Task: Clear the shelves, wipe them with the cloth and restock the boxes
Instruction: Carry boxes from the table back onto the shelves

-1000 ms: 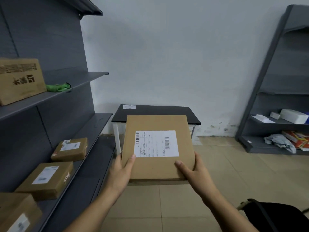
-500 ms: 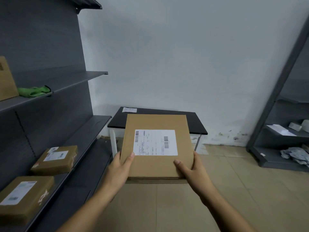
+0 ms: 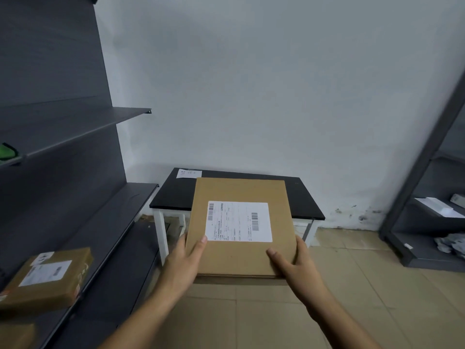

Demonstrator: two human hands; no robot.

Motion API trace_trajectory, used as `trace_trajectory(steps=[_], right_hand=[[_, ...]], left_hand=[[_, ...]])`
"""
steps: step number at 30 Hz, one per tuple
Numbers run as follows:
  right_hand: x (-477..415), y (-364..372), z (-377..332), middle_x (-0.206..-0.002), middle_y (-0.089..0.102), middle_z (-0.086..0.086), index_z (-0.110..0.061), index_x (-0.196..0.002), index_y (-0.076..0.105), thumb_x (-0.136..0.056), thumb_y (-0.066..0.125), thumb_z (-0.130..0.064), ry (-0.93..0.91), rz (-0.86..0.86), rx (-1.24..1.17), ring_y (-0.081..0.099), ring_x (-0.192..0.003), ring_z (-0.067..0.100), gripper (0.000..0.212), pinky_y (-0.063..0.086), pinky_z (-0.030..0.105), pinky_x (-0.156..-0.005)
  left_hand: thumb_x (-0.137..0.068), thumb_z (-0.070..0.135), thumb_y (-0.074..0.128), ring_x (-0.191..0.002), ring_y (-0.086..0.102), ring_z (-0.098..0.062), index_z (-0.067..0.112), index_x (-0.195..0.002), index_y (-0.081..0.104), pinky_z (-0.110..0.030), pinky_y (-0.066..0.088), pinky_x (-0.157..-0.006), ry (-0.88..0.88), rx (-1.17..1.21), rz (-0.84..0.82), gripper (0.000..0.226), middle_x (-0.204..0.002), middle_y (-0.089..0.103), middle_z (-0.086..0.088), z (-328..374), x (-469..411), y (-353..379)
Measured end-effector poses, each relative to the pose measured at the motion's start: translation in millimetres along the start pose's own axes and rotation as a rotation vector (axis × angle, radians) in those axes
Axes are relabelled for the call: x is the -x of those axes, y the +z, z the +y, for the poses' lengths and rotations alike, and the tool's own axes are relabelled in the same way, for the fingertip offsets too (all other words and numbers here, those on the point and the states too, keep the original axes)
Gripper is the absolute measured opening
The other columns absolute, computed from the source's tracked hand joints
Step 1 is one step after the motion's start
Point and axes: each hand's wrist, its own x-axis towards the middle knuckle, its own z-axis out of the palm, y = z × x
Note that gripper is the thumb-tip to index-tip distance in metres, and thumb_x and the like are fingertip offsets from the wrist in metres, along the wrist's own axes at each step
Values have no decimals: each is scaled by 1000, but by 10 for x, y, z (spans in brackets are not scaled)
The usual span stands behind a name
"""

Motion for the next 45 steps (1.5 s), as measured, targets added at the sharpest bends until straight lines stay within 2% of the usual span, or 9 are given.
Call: trace_trajectory(steps=[2,6,9,14,25,31,36,41,45], right_hand=[[-292,122,-30,-113,66,-26,-52,-119,48,-89,76,-39,14,6,-8,64,-95,-12,43,55,24,-84],[-889,341,-70,-116,67,-26,-43,-135,46,-87,76,-47,34,36,13,66,-101,-6,57,58,36,-91],[-1289,425,-72,-120,65,-23,-40,-137,45,-87,76,-45,42,32,15,65,-107,-2,59,55,29,-92],[-1979,552,-66,-121,63,-21,-42,-132,44,-89,74,-43,48,30,32,62,-106,-3,53,50,14,-73],[-3767,393,203,-125,58,-19,-46,-130,37,-89,74,-43,30,-27,22,59,-111,-1,56,50,16,-80],[-4627,294,237,-123,57,-18,-45,-132,34,-90,74,-42,17,-53,66,58,-109,0,58,51,13,-72],[-5185,317,291,-125,57,-15,-46,-128,33,-91,73,-41,32,-79,76,59,-107,1,55,51,8,-62],[-5857,488,401,-129,55,-14,-43,-133,31,-91,71,-44,60,-89,109,59,-109,3,58,51,10,-62],[-6439,742,486,-130,47,-14,-32,-152,23,-90,70,-48,108,-104,179,55,-116,9,79,52,15,-65]], left_hand=[[-98,57,51,-116,60,-8,42,-129,55,-40,48,-104,7,-9,-19,34,-119,65,20,-10,-360,-3],[-98,57,50,-109,61,-3,42,-128,53,-35,49,-96,1,6,-58,33,-113,66,22,0,-1056,9],[-97,59,50,-107,63,-3,40,-128,55,-32,51,-93,5,3,-67,37,-112,68,21,-42,-1471,65],[-96,62,49,-108,63,-7,39,-130,54,-38,51,-97,-19,-15,-49,41,-115,66,19,-71,-2160,213],[-97,58,50,-104,62,-5,39,-127,51,-36,49,-88,-65,5,6,36,-113,65,20,70,-3610,1002],[-78,86,46,-105,65,-9,54,-110,54,-45,52,-96,-94,-27,41,46,-110,68,21,25,-4363,1334],[-98,54,52,-102,61,-11,39,-123,53,-39,49,-91,-115,8,60,30,-108,64,17,68,-4890,1574],[-98,55,51,-102,62,-11,39,-124,52,-38,50,-87,-129,3,47,30,-109,63,16,1,-5547,1668],[-99,56,47,-98,58,-4,39,-128,45,-32,47,-76,-149,-7,10,34,-109,59,17,-106,-6138,1684]])
